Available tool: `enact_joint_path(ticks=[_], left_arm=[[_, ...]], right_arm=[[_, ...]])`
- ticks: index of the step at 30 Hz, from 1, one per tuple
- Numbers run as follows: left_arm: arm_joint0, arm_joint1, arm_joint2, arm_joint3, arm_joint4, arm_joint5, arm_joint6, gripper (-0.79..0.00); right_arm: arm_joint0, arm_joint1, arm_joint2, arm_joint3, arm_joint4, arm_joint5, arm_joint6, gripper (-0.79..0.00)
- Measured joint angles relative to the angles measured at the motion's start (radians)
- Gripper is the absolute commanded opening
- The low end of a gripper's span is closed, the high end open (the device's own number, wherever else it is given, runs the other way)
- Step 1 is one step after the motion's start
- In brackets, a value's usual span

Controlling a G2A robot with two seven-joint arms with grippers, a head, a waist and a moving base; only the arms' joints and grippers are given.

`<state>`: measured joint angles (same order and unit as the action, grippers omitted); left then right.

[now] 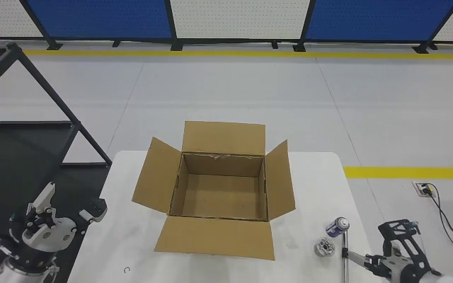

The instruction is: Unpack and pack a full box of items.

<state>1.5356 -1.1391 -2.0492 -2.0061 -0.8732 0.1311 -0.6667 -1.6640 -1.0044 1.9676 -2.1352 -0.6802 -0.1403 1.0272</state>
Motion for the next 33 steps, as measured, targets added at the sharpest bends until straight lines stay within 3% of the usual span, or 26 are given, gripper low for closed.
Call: enact_joint_path(ticks=[10,15,19,22,31,33], left_arm=[[0.000,0.000,0.000,0.000,0.000,0.000,0.000,0.000],[0.000,0.000,0.000,0.000,0.000,0.000,0.000,0.000],[0.000,0.000,0.000,0.000,0.000,0.000,0.000,0.000],[0.000,0.000,0.000,0.000,0.000,0.000,0.000,0.000],[0.000,0.000,0.000,0.000,0.000,0.000,0.000,0.000],[0.000,0.000,0.000,0.000,0.000,0.000,0.000,0.000]], right_arm=[[-0.001,0.000,0.000,0.000,-0.003,0.004,-0.004,0.000],[0.015,-0.003,-0.076,-0.014,-0.154,0.179,-0.008,0.000],[0.092,-0.003,-0.177,0.033,-0.292,0.337,0.052,0.000],[0.156,-0.003,-0.252,0.083,-0.379,0.400,0.099,0.000],[0.320,-0.011,-0.406,0.236,-0.506,0.443,0.214,0.000],[0.340,-0.012,-0.415,0.258,-0.504,0.442,0.231,-0.086]])
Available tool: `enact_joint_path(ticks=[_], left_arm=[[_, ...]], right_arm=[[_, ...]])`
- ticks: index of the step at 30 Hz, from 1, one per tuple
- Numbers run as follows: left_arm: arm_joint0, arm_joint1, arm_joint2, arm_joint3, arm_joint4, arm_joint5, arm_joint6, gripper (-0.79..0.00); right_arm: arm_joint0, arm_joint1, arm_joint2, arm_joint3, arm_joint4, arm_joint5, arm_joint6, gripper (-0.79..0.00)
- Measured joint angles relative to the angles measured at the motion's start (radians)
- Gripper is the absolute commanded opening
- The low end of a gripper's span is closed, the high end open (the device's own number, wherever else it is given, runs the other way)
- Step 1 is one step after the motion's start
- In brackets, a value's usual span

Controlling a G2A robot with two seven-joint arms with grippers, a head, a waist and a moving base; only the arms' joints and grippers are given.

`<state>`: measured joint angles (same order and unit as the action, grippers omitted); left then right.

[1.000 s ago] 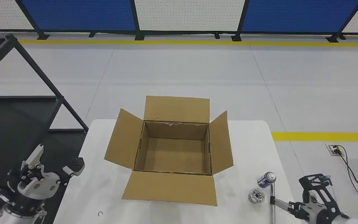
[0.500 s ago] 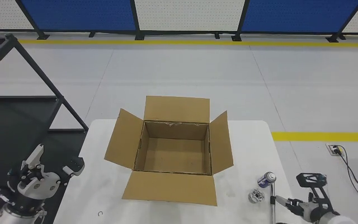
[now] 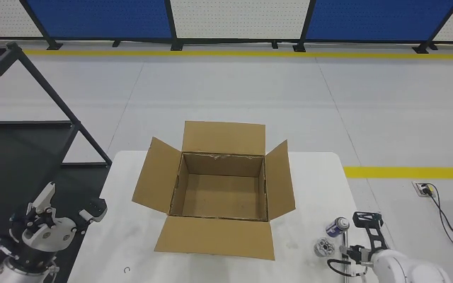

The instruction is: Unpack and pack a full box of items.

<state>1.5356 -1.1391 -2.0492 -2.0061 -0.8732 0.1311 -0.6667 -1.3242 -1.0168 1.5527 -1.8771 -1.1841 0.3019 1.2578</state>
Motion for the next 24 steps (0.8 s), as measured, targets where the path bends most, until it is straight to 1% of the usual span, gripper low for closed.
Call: enact_joint_path(ticks=[2,6,10,12,15,17,20,22,24], left_arm=[[0.000,0.000,0.000,0.000,0.000,0.000,0.000,0.000],[0.000,0.000,0.000,0.000,0.000,0.000,0.000,0.000],[0.000,0.000,0.000,0.000,0.000,0.000,0.000,0.000],[0.000,0.000,0.000,0.000,0.000,0.000,0.000,0.000],[0.000,0.000,0.000,0.000,0.000,0.000,0.000,0.000],[0.000,0.000,0.000,0.000,0.000,0.000,0.000,0.000],[0.000,0.000,0.000,0.000,0.000,0.000,0.000,0.000],[0.000,0.000,0.000,0.000,0.000,0.000,0.000,0.000],[0.000,0.000,0.000,0.000,0.000,0.000,0.000,0.000]], right_arm=[[0.019,-0.002,-0.005,0.024,0.007,-0.004,0.014,-0.114],[0.044,-0.004,-0.015,0.057,0.011,-0.015,0.027,-0.132],[0.060,-0.008,-0.028,0.083,0.014,-0.014,0.023,-0.200],[0.064,-0.009,-0.032,0.092,0.018,-0.014,0.019,-0.209],[0.068,-0.012,-0.039,0.106,0.016,-0.012,0.012,-0.262],[0.071,-0.013,-0.042,0.113,0.017,-0.009,0.008,-0.259],[0.067,-0.016,-0.043,0.116,0.027,-0.008,-0.005,-0.296],[0.063,-0.018,-0.037,0.115,0.043,0.001,-0.013,-0.289],[0.059,-0.020,-0.029,0.115,0.062,0.014,-0.020,-0.246]])
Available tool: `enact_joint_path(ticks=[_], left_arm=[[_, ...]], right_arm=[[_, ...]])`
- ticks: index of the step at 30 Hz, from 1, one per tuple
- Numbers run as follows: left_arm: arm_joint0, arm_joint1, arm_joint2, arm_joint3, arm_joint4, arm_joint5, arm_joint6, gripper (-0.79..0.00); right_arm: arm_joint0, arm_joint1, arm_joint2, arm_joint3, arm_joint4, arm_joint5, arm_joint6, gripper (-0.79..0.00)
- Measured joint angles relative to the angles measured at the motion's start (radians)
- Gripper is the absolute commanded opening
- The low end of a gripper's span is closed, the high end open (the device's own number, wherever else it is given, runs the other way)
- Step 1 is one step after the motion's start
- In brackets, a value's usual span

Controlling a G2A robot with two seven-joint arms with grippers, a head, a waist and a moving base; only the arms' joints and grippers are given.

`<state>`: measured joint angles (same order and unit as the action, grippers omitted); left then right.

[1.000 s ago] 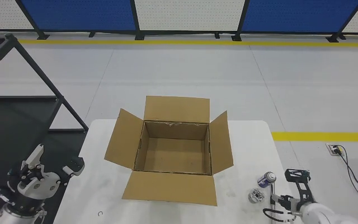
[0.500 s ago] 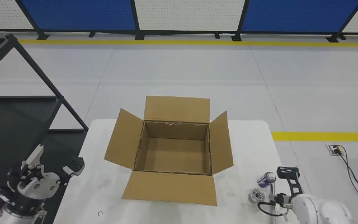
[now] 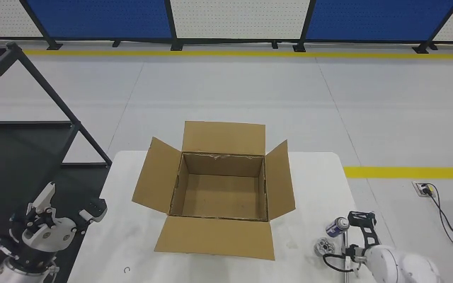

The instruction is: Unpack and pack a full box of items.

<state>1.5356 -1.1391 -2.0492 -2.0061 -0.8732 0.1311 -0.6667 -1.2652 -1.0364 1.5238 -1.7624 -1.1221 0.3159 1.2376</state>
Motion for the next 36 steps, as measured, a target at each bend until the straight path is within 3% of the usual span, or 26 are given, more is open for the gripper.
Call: enact_joint_path(ticks=[2,7,21,30,36], left_arm=[[0.000,0.000,0.000,0.000,0.000,0.000,0.000,0.000],[0.000,0.000,0.000,0.000,0.000,0.000,0.000,0.000],[0.000,0.000,0.000,0.000,0.000,0.000,0.000,0.000],[0.000,0.000,0.000,0.000,0.000,0.000,0.000,0.000],[0.000,0.000,0.000,0.000,0.000,0.000,0.000,0.000]], right_arm=[[-0.005,-0.003,0.015,-0.002,0.033,0.023,-0.008,-0.262],[-0.030,-0.006,0.045,-0.022,0.073,0.070,-0.015,-0.191],[-0.013,-0.018,0.005,-0.003,0.062,0.159,-0.001,-0.252],[0.020,-0.026,-0.011,0.064,0.081,0.181,-0.020,-0.388],[0.028,-0.029,-0.014,0.087,0.097,0.176,-0.034,-0.400]])
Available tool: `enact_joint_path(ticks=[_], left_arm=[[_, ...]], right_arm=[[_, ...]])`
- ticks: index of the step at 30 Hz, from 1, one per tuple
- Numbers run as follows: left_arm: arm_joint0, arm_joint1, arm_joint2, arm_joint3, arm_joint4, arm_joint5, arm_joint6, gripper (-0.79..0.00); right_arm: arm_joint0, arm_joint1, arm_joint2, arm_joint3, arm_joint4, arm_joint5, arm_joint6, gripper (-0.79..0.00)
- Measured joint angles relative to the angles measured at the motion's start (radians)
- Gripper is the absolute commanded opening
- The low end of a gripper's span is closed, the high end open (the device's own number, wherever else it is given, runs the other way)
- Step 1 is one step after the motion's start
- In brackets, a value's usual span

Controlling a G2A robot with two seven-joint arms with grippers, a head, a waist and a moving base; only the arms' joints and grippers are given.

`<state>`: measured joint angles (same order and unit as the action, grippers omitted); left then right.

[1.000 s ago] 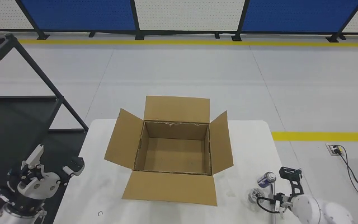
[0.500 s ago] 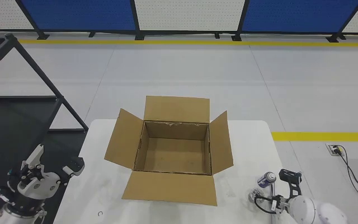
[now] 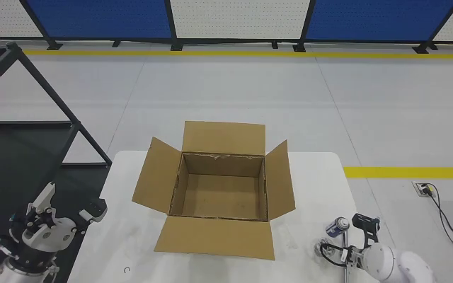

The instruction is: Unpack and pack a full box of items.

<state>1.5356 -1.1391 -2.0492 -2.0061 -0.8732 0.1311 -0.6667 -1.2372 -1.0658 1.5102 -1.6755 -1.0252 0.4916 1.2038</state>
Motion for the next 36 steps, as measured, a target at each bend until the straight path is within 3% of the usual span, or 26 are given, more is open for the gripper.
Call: enact_joint_path(ticks=[36], left_arm=[[0.000,0.000,0.000,0.000,0.000,0.000,0.000,0.000]], right_arm=[[0.013,-0.011,-0.025,-0.008,-0.059,0.023,0.001,-0.603]])
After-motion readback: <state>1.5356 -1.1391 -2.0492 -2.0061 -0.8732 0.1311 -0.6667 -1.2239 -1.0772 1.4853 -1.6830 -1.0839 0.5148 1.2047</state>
